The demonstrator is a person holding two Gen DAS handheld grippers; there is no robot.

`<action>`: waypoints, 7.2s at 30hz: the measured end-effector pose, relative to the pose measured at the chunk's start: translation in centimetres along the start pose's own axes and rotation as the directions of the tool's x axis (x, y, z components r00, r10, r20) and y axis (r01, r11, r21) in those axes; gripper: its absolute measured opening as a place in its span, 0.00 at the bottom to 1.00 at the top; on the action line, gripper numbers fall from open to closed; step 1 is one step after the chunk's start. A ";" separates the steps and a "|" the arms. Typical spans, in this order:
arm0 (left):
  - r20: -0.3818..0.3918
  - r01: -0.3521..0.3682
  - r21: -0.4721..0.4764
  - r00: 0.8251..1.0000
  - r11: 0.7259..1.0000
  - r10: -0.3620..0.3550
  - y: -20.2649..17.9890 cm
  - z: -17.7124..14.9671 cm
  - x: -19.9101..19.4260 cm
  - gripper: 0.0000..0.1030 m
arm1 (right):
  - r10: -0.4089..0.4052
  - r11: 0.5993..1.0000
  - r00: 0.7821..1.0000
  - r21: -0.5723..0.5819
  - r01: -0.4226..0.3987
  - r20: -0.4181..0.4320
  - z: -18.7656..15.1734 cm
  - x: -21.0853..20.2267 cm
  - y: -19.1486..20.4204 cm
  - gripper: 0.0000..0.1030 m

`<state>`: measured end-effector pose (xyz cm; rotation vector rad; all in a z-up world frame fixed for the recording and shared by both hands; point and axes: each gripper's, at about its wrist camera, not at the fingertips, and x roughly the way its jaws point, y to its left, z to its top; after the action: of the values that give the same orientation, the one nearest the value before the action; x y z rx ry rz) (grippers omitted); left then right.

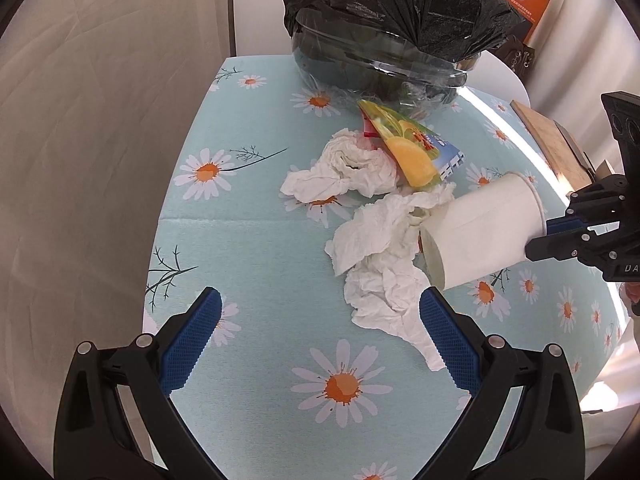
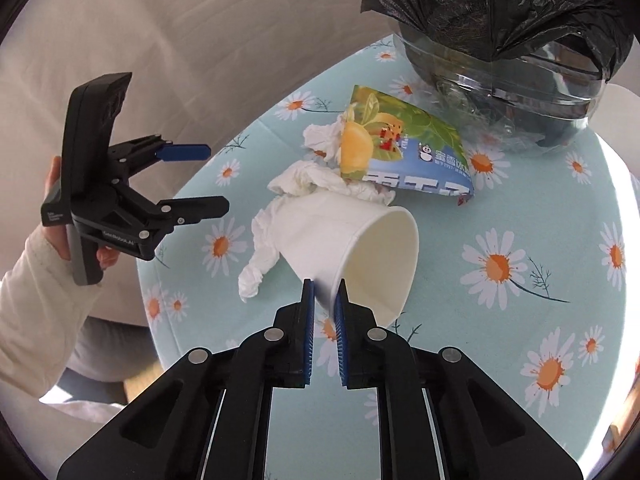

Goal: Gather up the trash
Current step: 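Grasp the white paper cup with the right tool while the left tool grasps a white tissue, then lift the white cup and tissue and carry both over the bin, then open both tools to drop the cup and tissue into the bin, then move both open tools toward the yellow-green drink package and last tissue, then grasp the yellow-green drink package with the right tool while the left tool grasps the tissue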

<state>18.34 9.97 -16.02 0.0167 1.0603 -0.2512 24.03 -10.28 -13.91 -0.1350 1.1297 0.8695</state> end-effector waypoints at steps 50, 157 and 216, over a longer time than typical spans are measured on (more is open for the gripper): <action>-0.058 0.091 0.143 0.995 0.986 -0.083 -5.0 -0.8 -2.1 0.20 | -0.241 0.970 0.958 0.042 0.237 0.154 -3.1 -10.1 0.0 0.03; 0.258 0.023 0.354 0.958 0.935 -0.121 1.7 25.0 -4.9 0.94 | -0.560 0.829 0.777 0.206 0.521 0.288 12.9 -14.0 -2.6 0.86; -0.028 0.135 0.195 0.991 0.971 -0.132 8.7 8.2 1.8 0.94 | -0.273 0.960 0.961 0.069 0.271 0.030 9.0 9.1 -1.0 0.86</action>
<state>28.10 16.99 -14.53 0.1260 1.0494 -0.4780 32.60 -1.50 -17.64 -0.2138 1.0717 0.5875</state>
